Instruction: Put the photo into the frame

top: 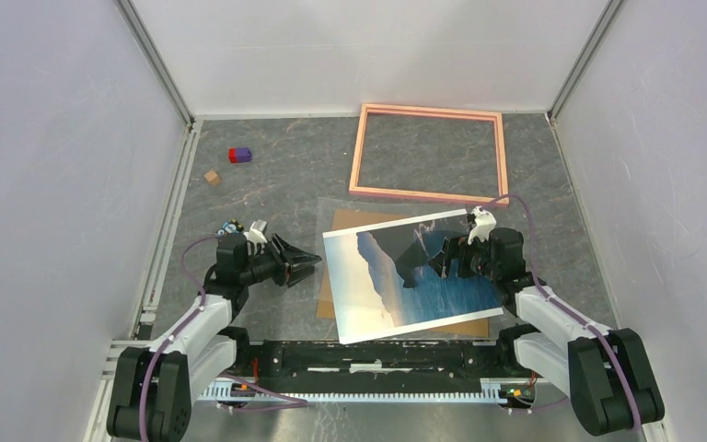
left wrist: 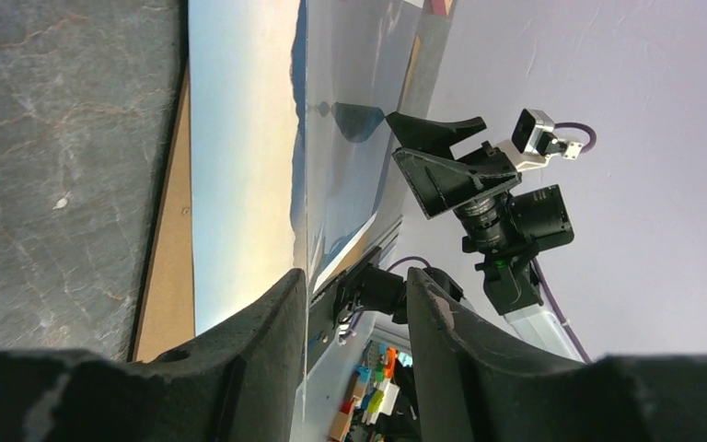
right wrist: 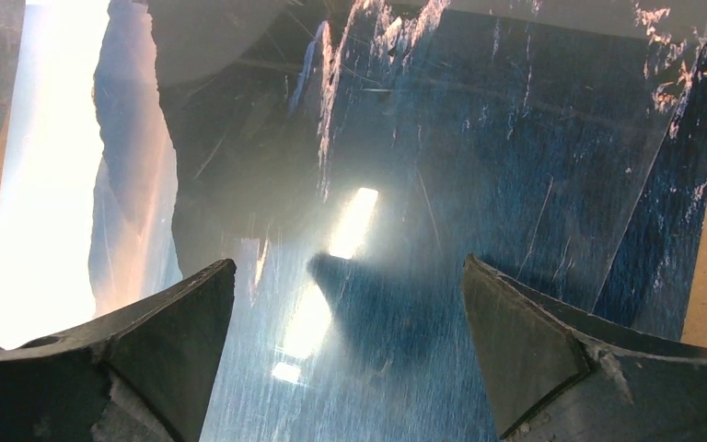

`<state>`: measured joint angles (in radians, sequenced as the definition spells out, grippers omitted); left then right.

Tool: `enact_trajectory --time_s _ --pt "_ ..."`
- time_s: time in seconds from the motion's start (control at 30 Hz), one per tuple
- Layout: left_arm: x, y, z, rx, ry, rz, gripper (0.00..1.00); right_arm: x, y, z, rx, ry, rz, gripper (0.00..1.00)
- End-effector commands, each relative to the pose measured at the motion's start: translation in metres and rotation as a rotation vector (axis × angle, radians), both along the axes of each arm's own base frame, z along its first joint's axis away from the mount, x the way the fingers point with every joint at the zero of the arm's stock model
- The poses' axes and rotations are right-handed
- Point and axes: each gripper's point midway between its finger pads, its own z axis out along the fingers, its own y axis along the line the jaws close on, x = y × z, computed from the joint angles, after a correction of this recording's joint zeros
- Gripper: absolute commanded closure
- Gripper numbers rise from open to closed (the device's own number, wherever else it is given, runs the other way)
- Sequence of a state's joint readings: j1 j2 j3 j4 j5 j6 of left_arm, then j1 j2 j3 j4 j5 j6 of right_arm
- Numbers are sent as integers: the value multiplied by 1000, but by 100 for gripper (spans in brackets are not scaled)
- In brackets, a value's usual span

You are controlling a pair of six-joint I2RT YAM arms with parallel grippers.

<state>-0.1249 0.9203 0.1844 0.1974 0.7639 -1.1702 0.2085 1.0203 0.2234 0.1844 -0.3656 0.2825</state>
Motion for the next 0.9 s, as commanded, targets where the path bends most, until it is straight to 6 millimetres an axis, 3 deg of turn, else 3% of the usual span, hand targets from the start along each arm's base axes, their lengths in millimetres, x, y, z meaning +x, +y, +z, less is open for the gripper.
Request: enact_trajectory --time_s 0.0,0.2,0.4,0.6,0.7,0.87 --pt "12 -9 32 -48 -105 -53 51 -5 2 -6 8 45 7 2" --pt "18 -14 30 9 -127 -81 57 -5 4 -2 21 37 20 2" --pt "20 -27 19 142 -130 -148 69 -5 5 1 16 40 35 2" --pt "28 -10 7 357 -130 -148 84 -3 1 11 -16 18 34 2" --pt "30 -6 7 395 -136 -155 96 1 -3 18 -30 -2 13 2" --pt "31 -7 22 417 -187 -197 98 5 -7 31 -51 -15 -4 2"
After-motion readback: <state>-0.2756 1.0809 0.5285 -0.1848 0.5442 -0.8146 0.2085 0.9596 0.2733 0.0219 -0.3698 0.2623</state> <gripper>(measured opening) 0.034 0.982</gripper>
